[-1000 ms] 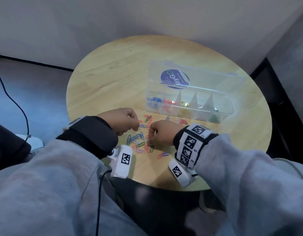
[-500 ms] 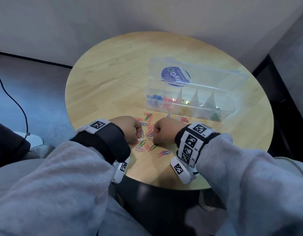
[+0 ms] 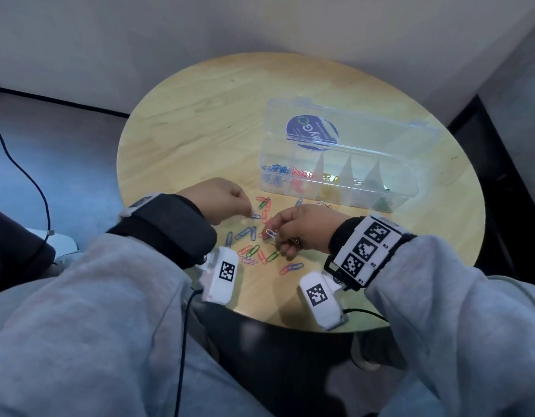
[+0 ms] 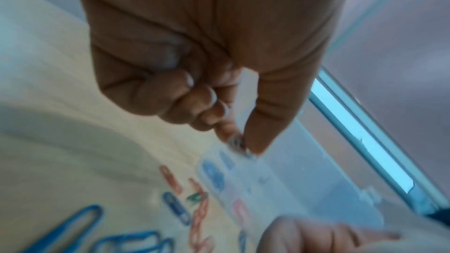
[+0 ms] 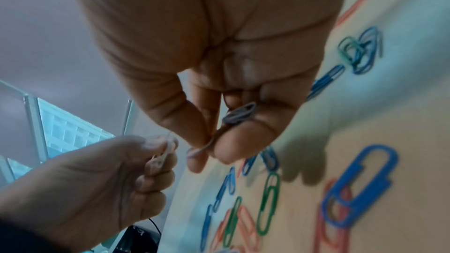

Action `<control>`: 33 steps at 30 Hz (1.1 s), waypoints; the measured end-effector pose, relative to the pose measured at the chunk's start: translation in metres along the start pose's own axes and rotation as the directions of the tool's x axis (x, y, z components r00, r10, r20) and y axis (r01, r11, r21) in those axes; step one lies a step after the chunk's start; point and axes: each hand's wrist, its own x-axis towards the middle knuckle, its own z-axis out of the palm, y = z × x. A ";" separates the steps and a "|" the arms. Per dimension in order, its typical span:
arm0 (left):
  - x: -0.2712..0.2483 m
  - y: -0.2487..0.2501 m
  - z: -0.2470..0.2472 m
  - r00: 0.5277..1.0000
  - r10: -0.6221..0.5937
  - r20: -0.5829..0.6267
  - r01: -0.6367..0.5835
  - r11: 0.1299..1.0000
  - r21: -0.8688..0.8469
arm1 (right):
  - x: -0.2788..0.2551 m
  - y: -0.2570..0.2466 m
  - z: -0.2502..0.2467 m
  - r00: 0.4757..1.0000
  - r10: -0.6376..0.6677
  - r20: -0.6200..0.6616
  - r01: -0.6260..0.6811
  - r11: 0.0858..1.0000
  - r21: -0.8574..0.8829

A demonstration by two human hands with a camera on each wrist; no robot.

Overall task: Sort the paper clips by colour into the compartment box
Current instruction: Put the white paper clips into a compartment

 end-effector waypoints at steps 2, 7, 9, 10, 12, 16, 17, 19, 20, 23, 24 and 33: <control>-0.001 0.003 -0.005 0.998 -0.057 -0.025 0.049 0.968 -0.248 | 0.000 -0.003 0.002 1.000 0.007 0.027 -0.009 0.998 0.066; -0.008 0.007 -0.011 0.992 -0.110 -0.056 0.053 0.786 -0.616 | -0.001 -0.011 0.009 0.997 0.002 0.082 -0.010 0.995 0.098; -0.010 0.007 -0.013 0.990 -0.121 -0.070 0.043 0.743 -0.668 | -0.002 -0.014 0.012 0.997 -0.043 0.069 0.053 0.987 -0.154; -0.010 0.007 -0.013 0.989 -0.126 -0.080 0.039 0.734 -0.678 | -0.002 -0.015 0.014 0.996 -0.068 0.060 0.084 0.941 -0.329; -0.011 0.008 -0.013 0.988 -0.124 -0.091 0.031 0.739 -0.673 | -0.003 -0.017 0.019 0.992 -0.115 0.054 0.124 0.795 -0.594; -0.012 0.009 -0.012 0.990 -0.119 -0.082 0.038 0.762 -0.646 | -0.001 -0.018 0.034 0.992 -0.121 0.030 0.097 0.600 -0.794; -0.012 0.009 -0.012 0.990 -0.120 -0.080 0.041 0.765 -0.643 | 0.000 -0.018 0.036 0.993 -0.117 0.026 0.088 0.568 -0.818; -0.012 0.009 -0.013 0.989 -0.123 -0.078 0.047 0.775 -0.630 | 0.003 -0.018 0.039 0.993 -0.119 0.029 0.087 0.519 -0.850; -0.012 0.010 -0.012 0.989 -0.125 -0.079 0.049 0.783 -0.620 | 0.003 -0.019 0.040 0.991 -0.128 0.038 0.095 0.472 -0.877; -0.012 0.011 -0.011 0.989 -0.124 -0.075 0.059 0.818 -0.572 | 0.006 -0.022 0.043 0.986 -0.157 0.063 0.117 0.362 -0.925; -0.012 0.011 -0.010 0.990 -0.123 -0.072 0.062 0.828 -0.557 | 0.006 -0.022 0.043 0.987 -0.152 0.055 0.107 0.356 -0.928; -0.011 0.011 -0.008 0.993 -0.096 -0.062 0.048 0.840 -0.541 | 0.006 -0.011 0.029 0.992 -0.122 0.008 0.081 0.603 -0.794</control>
